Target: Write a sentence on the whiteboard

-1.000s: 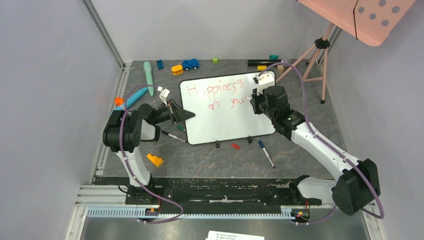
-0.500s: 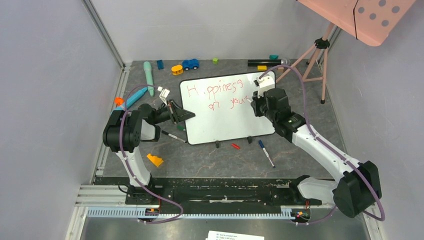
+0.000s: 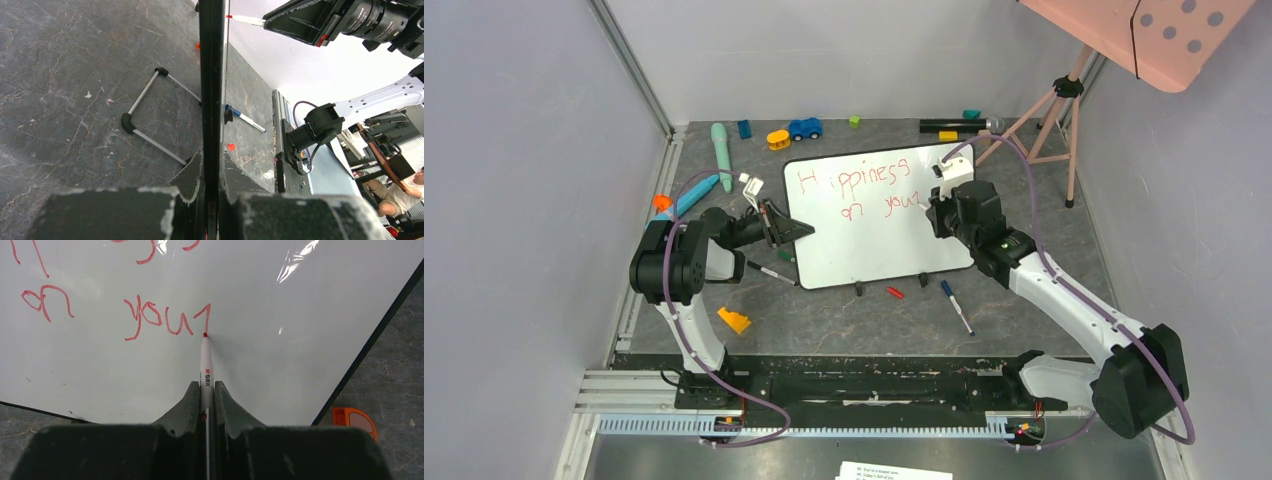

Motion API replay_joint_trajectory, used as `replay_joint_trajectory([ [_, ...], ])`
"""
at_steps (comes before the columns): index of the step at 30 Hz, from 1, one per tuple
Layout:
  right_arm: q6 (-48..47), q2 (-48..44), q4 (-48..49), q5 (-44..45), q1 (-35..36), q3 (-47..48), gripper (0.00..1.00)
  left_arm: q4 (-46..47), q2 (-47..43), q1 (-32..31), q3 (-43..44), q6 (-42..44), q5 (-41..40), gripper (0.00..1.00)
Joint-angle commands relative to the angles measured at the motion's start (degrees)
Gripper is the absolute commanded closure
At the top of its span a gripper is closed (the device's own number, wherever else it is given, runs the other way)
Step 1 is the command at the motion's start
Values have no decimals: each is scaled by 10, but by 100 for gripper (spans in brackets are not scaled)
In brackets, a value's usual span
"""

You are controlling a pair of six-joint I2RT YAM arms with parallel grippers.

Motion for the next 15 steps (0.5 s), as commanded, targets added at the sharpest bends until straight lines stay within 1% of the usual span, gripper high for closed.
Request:
replay_joint_trajectory([
  [1,-6,15,7,11,-4,38,100,34,-6,5,3,44,3,98],
  [15,-10,31,4,40,-12,59,100,34,-5,5,5,43,3,98],
])
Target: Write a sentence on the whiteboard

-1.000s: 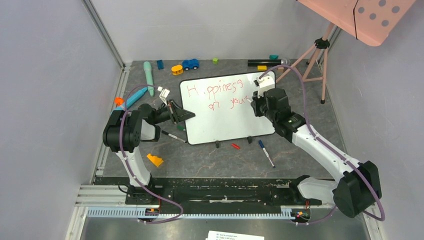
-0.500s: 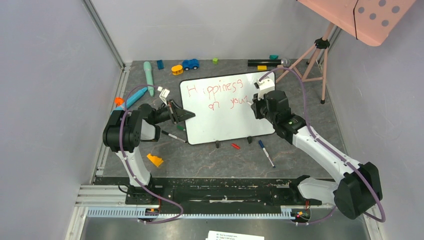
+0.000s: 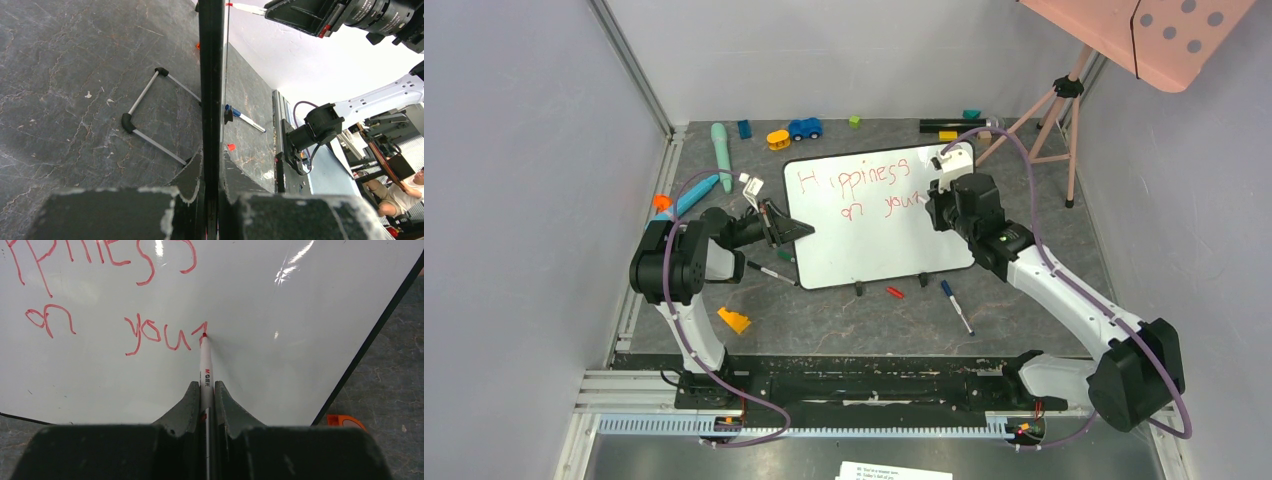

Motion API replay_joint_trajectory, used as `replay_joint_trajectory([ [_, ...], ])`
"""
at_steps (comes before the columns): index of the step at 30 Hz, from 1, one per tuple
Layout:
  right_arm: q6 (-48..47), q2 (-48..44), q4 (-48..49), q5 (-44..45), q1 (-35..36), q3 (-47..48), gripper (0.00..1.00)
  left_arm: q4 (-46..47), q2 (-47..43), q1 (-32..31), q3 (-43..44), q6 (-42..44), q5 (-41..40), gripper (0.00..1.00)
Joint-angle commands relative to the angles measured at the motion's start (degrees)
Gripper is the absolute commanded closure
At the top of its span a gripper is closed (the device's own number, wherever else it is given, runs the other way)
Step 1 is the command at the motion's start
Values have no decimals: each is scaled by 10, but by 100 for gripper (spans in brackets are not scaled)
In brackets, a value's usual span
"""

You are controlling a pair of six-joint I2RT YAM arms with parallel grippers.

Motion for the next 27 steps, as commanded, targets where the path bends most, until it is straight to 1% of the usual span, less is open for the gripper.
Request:
replay_joint_trajectory([
  [1,-7,9,14,38,-10,26,100,34,-5,5,5,44,3,98],
  [11,-4,-13,12,37,-15,22,100,34,-5,5,5,44,3,98],
  [15,-2,-48,11,-5,-15,16,100,34,-5,5,4,44,3,98],
  [20,-14,-106,32,-61,-15,-15,100,34,-5,5,4,43,3,98],
  [27,6,-135,36,-109,-14,-58,100,34,-8,5,2,44,3,98],
])
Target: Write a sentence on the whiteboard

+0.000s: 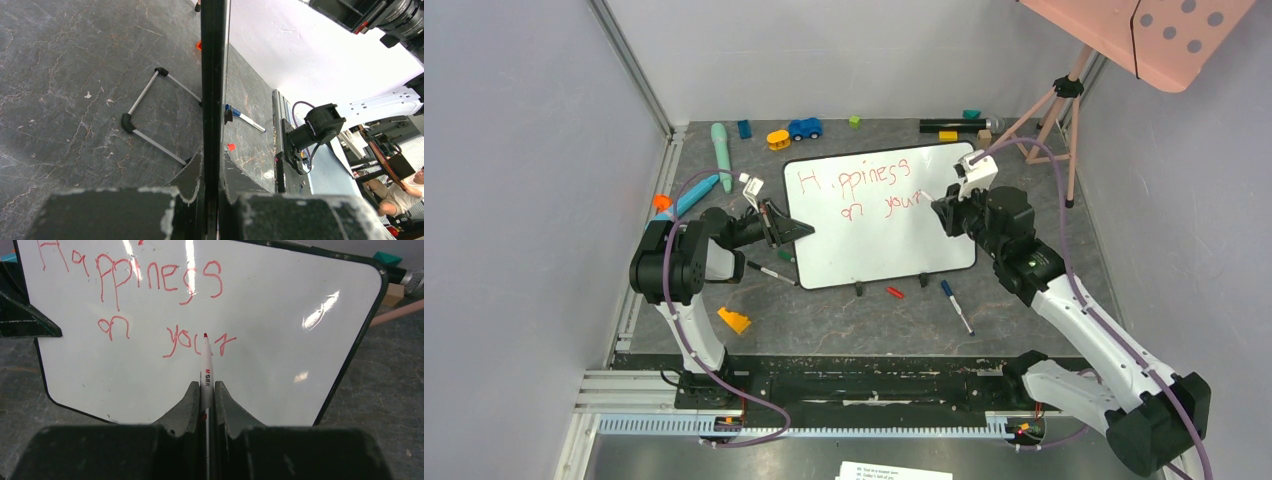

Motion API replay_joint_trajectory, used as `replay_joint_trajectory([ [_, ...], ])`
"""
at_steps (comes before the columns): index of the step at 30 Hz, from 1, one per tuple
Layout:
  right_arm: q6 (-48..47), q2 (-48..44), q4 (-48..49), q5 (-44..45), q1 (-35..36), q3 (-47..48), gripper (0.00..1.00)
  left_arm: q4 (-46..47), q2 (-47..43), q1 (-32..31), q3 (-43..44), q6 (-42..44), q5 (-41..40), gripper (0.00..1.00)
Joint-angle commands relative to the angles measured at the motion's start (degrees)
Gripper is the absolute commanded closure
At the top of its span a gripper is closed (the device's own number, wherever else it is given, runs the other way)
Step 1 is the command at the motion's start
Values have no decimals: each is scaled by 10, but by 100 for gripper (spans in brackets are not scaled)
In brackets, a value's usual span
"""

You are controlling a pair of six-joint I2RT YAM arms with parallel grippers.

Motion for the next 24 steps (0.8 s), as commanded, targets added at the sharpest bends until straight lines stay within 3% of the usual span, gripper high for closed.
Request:
replay_joint_trajectory([
  [1,13,-10,19,-49,0,-30,100,33,-8,5,3,44,3,98],
  [9,23,-40,48,-83,16,-82,100,33,-8,6,1,44,1,98],
  [24,30,-58,48,-35,38,-105,100,33,-26,7,-33,75,-39,98],
])
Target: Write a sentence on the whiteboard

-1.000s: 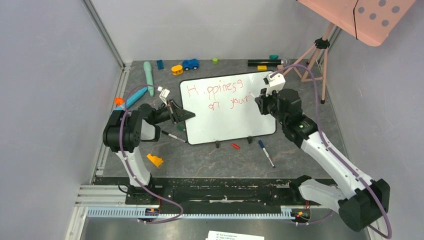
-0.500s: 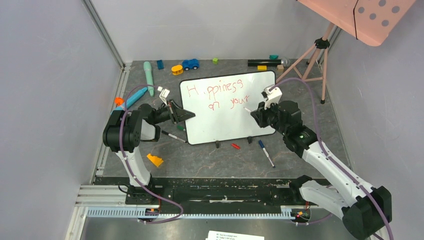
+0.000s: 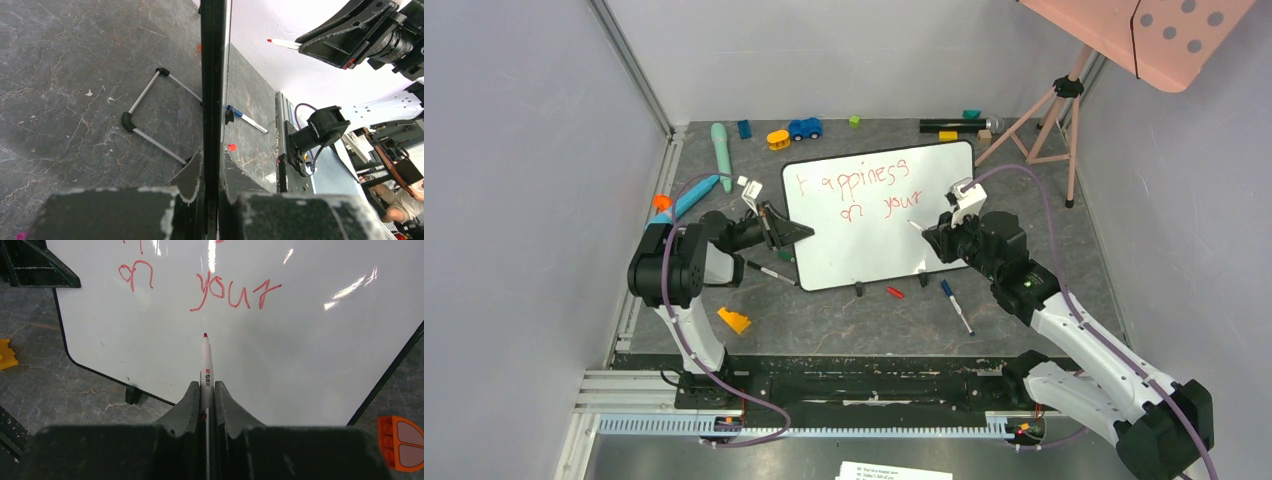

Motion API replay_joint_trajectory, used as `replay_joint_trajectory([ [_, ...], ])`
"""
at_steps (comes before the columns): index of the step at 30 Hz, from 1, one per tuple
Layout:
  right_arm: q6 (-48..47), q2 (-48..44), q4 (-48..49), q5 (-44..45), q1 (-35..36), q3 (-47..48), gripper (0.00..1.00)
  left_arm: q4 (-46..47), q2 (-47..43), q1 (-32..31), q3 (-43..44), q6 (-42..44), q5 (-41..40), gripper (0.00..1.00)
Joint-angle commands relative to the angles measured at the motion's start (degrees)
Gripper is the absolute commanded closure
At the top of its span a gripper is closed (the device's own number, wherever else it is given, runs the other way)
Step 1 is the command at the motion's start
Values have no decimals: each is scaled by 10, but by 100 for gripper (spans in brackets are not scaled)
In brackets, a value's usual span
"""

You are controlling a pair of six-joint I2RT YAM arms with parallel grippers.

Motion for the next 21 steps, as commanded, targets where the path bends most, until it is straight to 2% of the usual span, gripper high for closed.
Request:
replay_joint_trajectory([
  [1,9,-8,28,12,7,1,100,33,-11,7,-13,64,-28,98],
  [5,20,4,24,21,27,16,100,33,-9,7,-10,65,-25,98],
  [9,29,26,28,80,93,27,100,33,0,7,-1,58,-18,98],
  [15,42,89,34,166,168,55,100,33,-3,7,-2,57,-18,98],
  [21,47,165,39,190,217,110,100,33,-5,7,-2,56,-17,98],
])
